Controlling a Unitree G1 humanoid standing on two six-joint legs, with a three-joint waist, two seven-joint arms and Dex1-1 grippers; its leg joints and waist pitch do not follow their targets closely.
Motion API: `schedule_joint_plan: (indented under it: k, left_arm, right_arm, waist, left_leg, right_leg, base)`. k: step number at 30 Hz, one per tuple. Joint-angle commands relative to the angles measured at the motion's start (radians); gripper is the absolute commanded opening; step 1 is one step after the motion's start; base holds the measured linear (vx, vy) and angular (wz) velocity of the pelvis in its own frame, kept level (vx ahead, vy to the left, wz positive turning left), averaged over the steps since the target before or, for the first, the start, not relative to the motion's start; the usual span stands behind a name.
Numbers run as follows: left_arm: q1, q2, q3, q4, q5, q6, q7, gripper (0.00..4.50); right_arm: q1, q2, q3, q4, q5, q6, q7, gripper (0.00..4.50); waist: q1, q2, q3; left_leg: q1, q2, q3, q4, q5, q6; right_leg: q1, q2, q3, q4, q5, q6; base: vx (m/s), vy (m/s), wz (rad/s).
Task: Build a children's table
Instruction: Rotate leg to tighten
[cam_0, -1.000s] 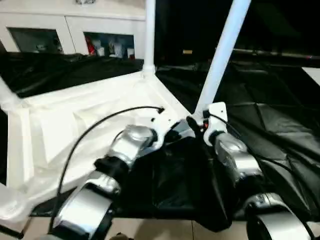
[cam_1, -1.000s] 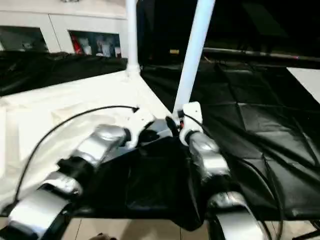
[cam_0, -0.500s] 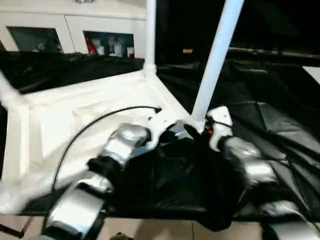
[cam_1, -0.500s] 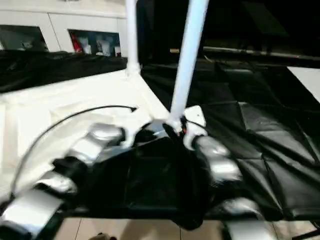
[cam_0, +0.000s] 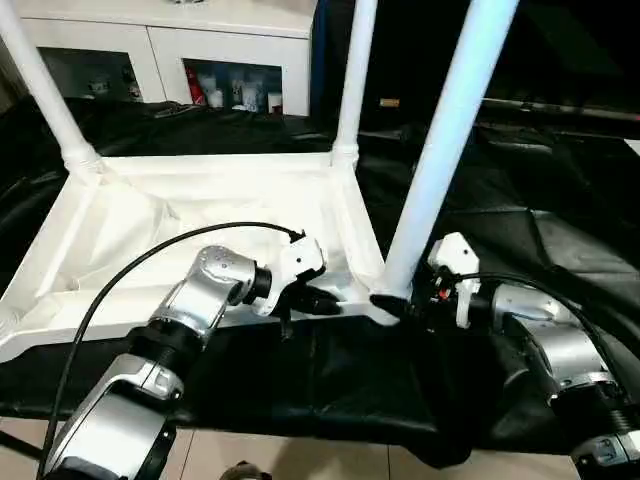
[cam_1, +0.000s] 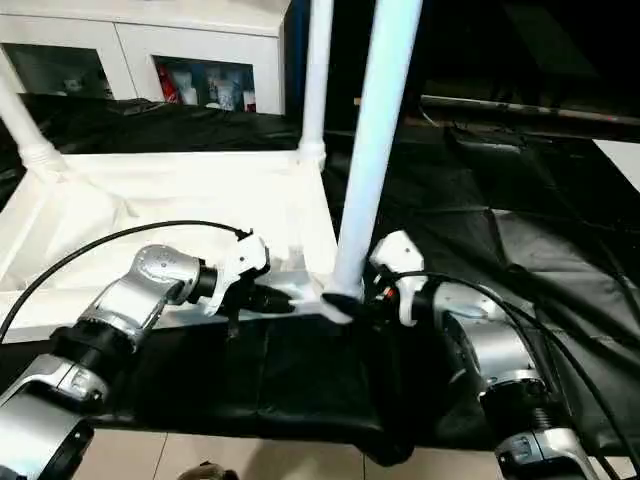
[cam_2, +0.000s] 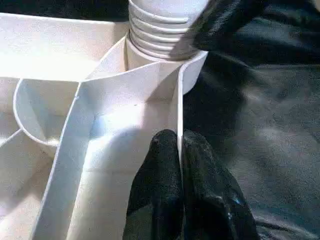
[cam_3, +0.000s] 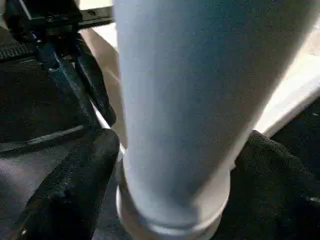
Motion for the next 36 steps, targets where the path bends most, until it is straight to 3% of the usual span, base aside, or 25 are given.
schedule_joint_plan:
  k: [1, 8, 16, 19, 22, 24, 27, 29, 34, 35, 36]
  left_arm:
    - [-0.006, -0.017, -0.009, -0.049, -0.059, -0.009, -0.048, 0.00]
    - [0.002, -0.014, -0.003, -0.067, -0.055, 0.003, -0.051, 0.00]
    - [0.005, -0.014, -0.001, -0.064, -0.049, 0.013, -0.038, 0.00]
    - [-0.013, -0.046, 0.024, -0.016, -0.031, 0.022, 0.071, 0.00]
    - [-0.057, -0.114, 0.055, 0.080, 0.011, 0.041, 0.283, 0.00]
    - [-0.079, -0.161, 0.075, 0.122, 0.024, 0.068, 0.408, 0.00]
    - [-0.106, -0.231, 0.090, 0.174, 0.038, 0.081, 0.557, 0.00]
    - [-0.120, -0.279, 0.088, 0.208, 0.044, 0.066, 0.615, 0.00]
    - [-0.124, -0.298, 0.064, 0.227, 0.066, 0.029, 0.612, 0.00]
    - [-0.125, -0.298, 0.062, 0.230, 0.069, 0.025, 0.610, 0.00]
    - [-0.124, -0.295, 0.059, 0.228, 0.070, 0.024, 0.605, 0.00]
  right_arm:
    - [-0.001, -0.015, 0.010, -0.008, -0.011, -0.002, 0.014, 3.40]
    - [-0.003, -0.013, 0.018, -0.004, -0.018, 0.009, 0.030, 2.83]
    - [0.001, 0.002, 0.008, 0.018, -0.021, 0.018, 0.002, 2.74]
    - [-0.009, 0.035, -0.014, 0.082, -0.047, 0.022, -0.100, 2.74]
    - [-0.040, 0.121, -0.048, 0.188, -0.107, 0.060, -0.374, 2.74]
    - [-0.060, 0.191, -0.094, 0.226, -0.096, 0.079, -0.527, 2.74]
    - [-0.090, 0.280, -0.142, 0.275, -0.076, 0.096, -0.693, 2.74]
    - [-0.117, 0.331, -0.148, 0.316, -0.084, 0.084, -0.772, 2.74]
    - [-0.128, 0.356, -0.135, 0.327, -0.103, 0.034, -0.758, 2.74]
    - [-0.129, 0.359, -0.138, 0.325, -0.104, 0.024, -0.755, 3.43]
    - [-0.128, 0.359, -0.143, 0.320, -0.097, 0.018, -0.745, 3.43]
  waist:
    - [-0.004, -0.010, -0.055]
    - [-0.002, -0.012, -0.057]
    - [-0.002, -0.010, -0.058]
    - [-0.009, -0.010, -0.057]
    - [-0.017, -0.009, -0.056]
    - [-0.025, -0.006, -0.055]
    - [-0.029, -0.008, -0.057]
    - [-0.030, -0.009, -0.056]
    - [-0.028, -0.003, -0.056]
    - [-0.028, -0.006, -0.055]
    - [-0.028, -0.006, -0.054]
  left_leg:
    - [0.027, 0.059, -0.025, -0.068, -0.238, 0.034]
    - [0.025, 0.058, -0.026, -0.067, -0.209, 0.039]
    - [0.025, 0.058, -0.026, -0.065, -0.204, 0.042]
    - [0.025, 0.056, -0.027, -0.067, -0.219, 0.027]
    - [0.027, 0.054, -0.028, -0.069, -0.236, 0.007]
    - [0.031, 0.056, -0.031, -0.072, -0.269, -0.020]
    - [0.031, 0.052, -0.030, -0.070, -0.271, -0.017]
    - [0.030, 0.051, -0.029, -0.070, -0.267, -0.008]
    - [0.029, 0.052, -0.031, -0.073, -0.282, -0.007]
    - [0.029, 0.052, -0.031, -0.075, -0.292, -0.004]
    - [0.029, 0.051, -0.031, -0.075, -0.296, -0.003]
  right_leg:
    - [0.035, -0.078, 0.059, -0.080, -0.197, -0.211]
    - [0.037, -0.077, 0.058, -0.075, -0.166, -0.208]
    - [0.038, -0.077, 0.058, -0.074, -0.157, -0.212]
    - [0.036, -0.077, 0.057, -0.076, -0.173, -0.216]
    - [0.034, -0.076, 0.057, -0.080, -0.214, -0.208]
    - [0.030, -0.079, 0.058, -0.084, -0.255, -0.200]
    - [0.032, -0.079, 0.058, -0.091, -0.268, -0.183]
    - [0.030, -0.078, 0.059, -0.093, -0.264, -0.176]
    - [0.030, -0.078, 0.058, -0.097, -0.273, -0.154]
    - [0.030, -0.077, 0.058, -0.098, -0.280, -0.150]
    - [0.029, -0.077, 0.058, -0.098, -0.285, -0.149]
  base:
    - [0.000, 0.000, 0.00]
    - [0.000, 0.000, 0.00]
    - [0.000, 0.000, 0.00]
    - [0.000, 0.000, 0.00]
    - [0.000, 0.000, 0.00]
    - [0.000, 0.000, 0.00]
    - [0.000, 0.000, 0.00]
    - [0.000, 0.000, 0.00]
    - [0.000, 0.000, 0.00]
    - [0.000, 0.000, 0.00]
    - [0.000, 0.000, 0.00]
